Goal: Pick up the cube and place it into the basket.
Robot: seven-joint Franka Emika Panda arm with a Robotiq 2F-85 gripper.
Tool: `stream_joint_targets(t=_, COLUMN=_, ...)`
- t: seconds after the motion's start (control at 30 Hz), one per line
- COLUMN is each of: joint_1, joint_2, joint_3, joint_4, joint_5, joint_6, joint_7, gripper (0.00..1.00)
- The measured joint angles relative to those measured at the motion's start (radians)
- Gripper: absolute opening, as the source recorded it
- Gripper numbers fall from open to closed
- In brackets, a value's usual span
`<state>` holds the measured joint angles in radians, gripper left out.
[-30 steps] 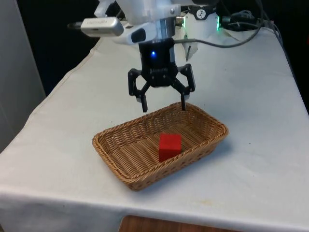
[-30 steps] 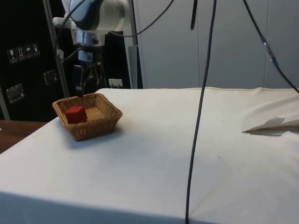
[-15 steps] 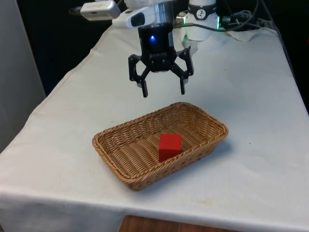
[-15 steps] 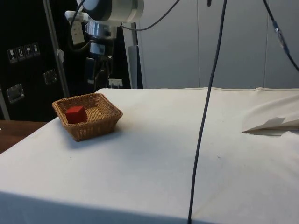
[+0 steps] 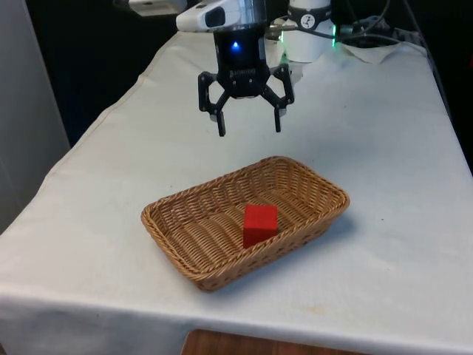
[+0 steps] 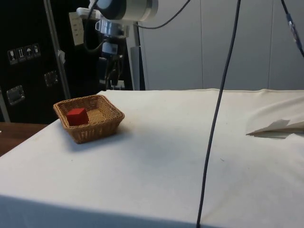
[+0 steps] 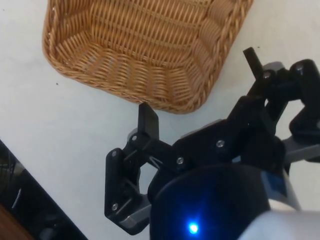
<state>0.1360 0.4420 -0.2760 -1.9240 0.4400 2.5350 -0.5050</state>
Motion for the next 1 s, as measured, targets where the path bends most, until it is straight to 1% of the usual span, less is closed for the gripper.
stream_joint_targets(t=0.1, joint_1=0.003, joint_2=-0.023, joint_3=-0.002, joint_4=-0.036, joint_5=-0.014, joint_6=0.022, joint_7=-0.008, gripper=1.00)
stream_joint_targets(t=0.23, joint_1=0.004, joint_2=-0.033, joint_3=-0.003, joint_4=-0.053, joint_5=-0.021, joint_6=0.032, joint_7=-0.010, gripper=1.00)
stream_joint_targets(t=0.37, joint_1=0.009, joint_2=-0.055, joint_3=-0.007, joint_4=-0.091, joint_5=-0.048, joint_6=0.055, joint_7=-0.012, gripper=1.00)
stream_joint_targets(t=0.57, joint_1=0.010, joint_2=-0.083, joint_3=-0.009, joint_4=-0.134, joint_5=-0.067, joint_6=0.078, joint_7=-0.019, gripper=1.00)
stream_joint_targets(t=0.73, joint_1=0.010, joint_2=-0.130, joint_3=-0.015, joint_4=-0.185, joint_5=-0.090, joint_6=0.092, joint_7=-0.030, gripper=1.00)
stream_joint_targets(t=0.77, joint_1=0.010, joint_2=-0.130, joint_3=-0.015, joint_4=-0.185, joint_5=-0.090, joint_6=0.092, joint_7=-0.030, gripper=1.00)
stream_joint_targets(t=0.87, joint_1=0.011, joint_2=-0.169, joint_3=-0.020, joint_4=-0.220, joint_5=-0.109, joint_6=0.095, joint_7=-0.035, gripper=1.00)
stream_joint_targets(t=1.0, joint_1=0.011, joint_2=-0.197, joint_3=-0.021, joint_4=-0.244, joint_5=-0.121, joint_6=0.096, joint_7=-0.035, gripper=1.00)
